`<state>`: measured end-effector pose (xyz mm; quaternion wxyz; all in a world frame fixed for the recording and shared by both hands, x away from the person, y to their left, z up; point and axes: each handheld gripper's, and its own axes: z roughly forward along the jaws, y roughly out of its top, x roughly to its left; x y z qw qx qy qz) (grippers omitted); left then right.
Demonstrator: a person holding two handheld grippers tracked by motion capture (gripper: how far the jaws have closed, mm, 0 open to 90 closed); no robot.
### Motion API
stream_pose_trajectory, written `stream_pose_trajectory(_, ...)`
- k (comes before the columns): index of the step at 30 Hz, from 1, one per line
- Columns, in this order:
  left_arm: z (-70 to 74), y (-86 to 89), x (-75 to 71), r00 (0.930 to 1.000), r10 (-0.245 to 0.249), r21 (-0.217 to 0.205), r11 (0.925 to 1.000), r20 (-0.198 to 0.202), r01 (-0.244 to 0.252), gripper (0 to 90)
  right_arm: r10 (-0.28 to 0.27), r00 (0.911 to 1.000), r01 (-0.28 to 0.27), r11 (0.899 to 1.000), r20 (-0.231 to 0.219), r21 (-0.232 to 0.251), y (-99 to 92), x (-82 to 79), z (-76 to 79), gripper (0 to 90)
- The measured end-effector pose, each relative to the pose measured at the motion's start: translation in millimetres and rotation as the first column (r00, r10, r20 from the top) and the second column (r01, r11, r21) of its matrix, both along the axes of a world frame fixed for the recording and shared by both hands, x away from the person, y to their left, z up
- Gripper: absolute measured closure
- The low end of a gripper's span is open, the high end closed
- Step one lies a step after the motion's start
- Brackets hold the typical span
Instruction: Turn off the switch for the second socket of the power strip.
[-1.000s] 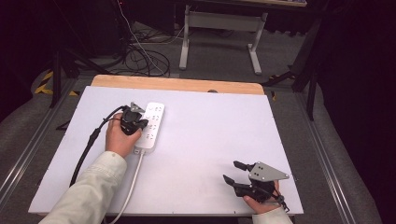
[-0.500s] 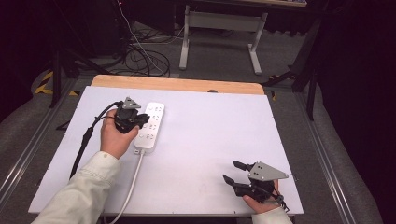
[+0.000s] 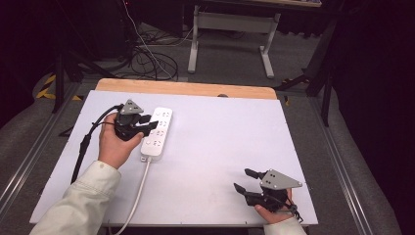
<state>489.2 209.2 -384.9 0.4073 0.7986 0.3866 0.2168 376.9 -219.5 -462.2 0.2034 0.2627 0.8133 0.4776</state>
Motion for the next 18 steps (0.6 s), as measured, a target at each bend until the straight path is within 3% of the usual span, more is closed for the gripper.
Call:
stream_pose_trajectory(3, 7.3, -0.4, -10.7, 0.9968, -0.028, -0.02, 0.9993, 0.074, 0.03, 47.9, 0.001, 1.0, -0.001, 1.0, 0.0, 0.003, -0.2, -1.1, 0.2, 38.5)
stream_pose_trajectory(5, 11.4, 0.3, -17.3, 0.9959, -0.031, -0.033, 0.9989, 0.085, 0.034, 40.9, -0.001, 1.0, 0.001, 1.0, 0.003, 0.003, -0.8, -1.6, 0.6, 38.6)
stream_pose_trajectory(13, 19.9, 12.8, -48.1, 0.9904, -0.073, -0.059, 0.995, 0.118, 0.08, 28.2, -0.002, 1.0, 0.002, 1.0, 0.008, 0.002, -0.7, -1.9, 1.1, 38.6)
stream_pose_trajectory(18, 19.8, 23.4, -67.7, 0.9808, -0.106, -0.081, 0.9894, 0.164, 0.12, 22.6, -0.002, 1.0, 0.002, 1.0, 0.006, 0.002, -0.2, -1.9, 1.0, 38.6)
